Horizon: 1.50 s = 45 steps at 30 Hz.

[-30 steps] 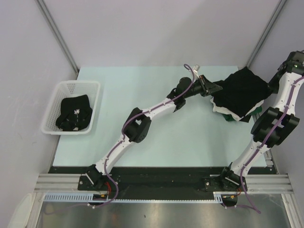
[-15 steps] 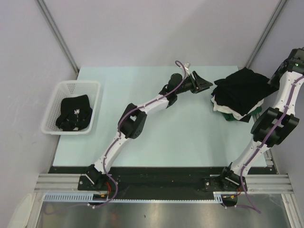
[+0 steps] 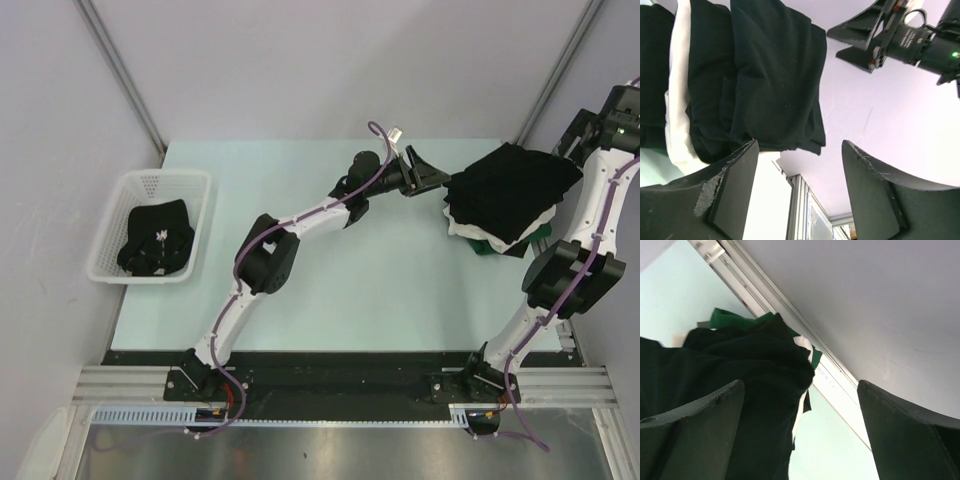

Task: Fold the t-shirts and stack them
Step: Put the neatly folded tshirt into the corner of the board with both arms

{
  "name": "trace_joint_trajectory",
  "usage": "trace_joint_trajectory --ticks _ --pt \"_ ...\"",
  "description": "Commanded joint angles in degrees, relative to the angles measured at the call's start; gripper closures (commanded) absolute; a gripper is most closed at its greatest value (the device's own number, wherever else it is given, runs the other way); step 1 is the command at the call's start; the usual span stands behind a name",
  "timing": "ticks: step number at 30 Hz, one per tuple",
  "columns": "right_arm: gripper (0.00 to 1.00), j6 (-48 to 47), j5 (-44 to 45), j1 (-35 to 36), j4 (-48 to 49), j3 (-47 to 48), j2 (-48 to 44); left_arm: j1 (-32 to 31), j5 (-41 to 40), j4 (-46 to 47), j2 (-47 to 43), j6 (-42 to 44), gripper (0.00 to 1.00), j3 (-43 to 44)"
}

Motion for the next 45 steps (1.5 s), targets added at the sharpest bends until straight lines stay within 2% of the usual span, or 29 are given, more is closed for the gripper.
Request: trace_joint_trajectory --ticks 1,7,10,16,18,21,24,31,33,34,36,37,39,40,41,42,45 --pt "0.00 0.7 0.7 -0.1 1.9 1.5 -4.4 -0.1 0.9 3.9 -7.0 2.6 0.26 -4.0" --pt "0.00 1.6 -1.5 0.4 1.9 3.2 -6.9 0.2 0.3 3.9 -11.0 4.1 0.13 -8.9" --pt "0.00 1.2 -3.2 2.7 2.1 3.9 -7.7 1.2 0.0 2.1 -13.8 6.4 0.01 -11.9" --pt "0.00 -2.1 -3.8 9.9 3.6 2.7 -7.7 4.5 -2.0 -10.6 -22.4 16.0 0.01 -16.7" --pt "0.00 -2.9 -3.7 11.4 4.3 2.0 -7.6 5.3 -4.4 -18.2 -24.9 22.1 0.00 -17.7" --pt "0.01 -3.9 -1.7 14.4 5.5 0.5 -7.7 6.7 -6.2 -24.5 -30.4 29.2 0.01 -21.0" --pt "0.00 -4.6 2.1 17.3 7.1 -1.8 -7.7 8.1 -7.5 -27.1 -35.5 33.0 0.00 -26.2" --pt "0.00 -4.5 0.5 18.1 10.1 -7.2 -8.1 11.0 -9.7 -28.6 -44.7 39.2 0.01 -38.1" --pt "0.06 -4.6 -0.8 18.2 10.7 -6.9 -8.4 12.0 -9.7 -28.7 -46.7 40.6 0.00 -41.2" --pt "0.17 -4.4 -1.2 18.3 11.3 -6.7 -8.7 13.0 -9.3 -28.7 -47.2 41.0 0.00 -42.2" --pt "0.30 -4.4 -1.1 18.9 12.2 -5.7 -8.9 14.2 -8.1 -27.3 -48.6 41.1 0.00 -45.3" --pt "0.45 -4.4 0.1 19.3 12.4 -5.0 -8.9 15.3 -7.4 -26.5 -49.0 40.8 0.00 -46.3" --pt "0.62 -5.2 2.2 20.8 12.9 -3.0 -8.7 16.1 -5.8 -24.5 -49.4 40.3 0.01 -49.3" --pt "0.86 -5.8 4.1 21.5 13.1 -2.6 -8.5 16.9 -5.1 -23.7 -49.5 40.0 0.01 -50.3" --pt "0.96 -5.8 5.0 22.0 13.2 -1.7 -8.3 17.2 -4.4 -23.0 -49.4 39.6 0.01 -51.9" --pt "1.00 -5.8 7.2 23.0 13.2 -1.6 -7.7 17.4 -3.0 -22.2 -49.2 39.4 0.00 -52.4" --pt "1.00 -7.5 9.3 23.9 12.2 -2.0 -6.7 18.2 -0.1 -21.0 -47.8 38.4 0.00 -54.1"
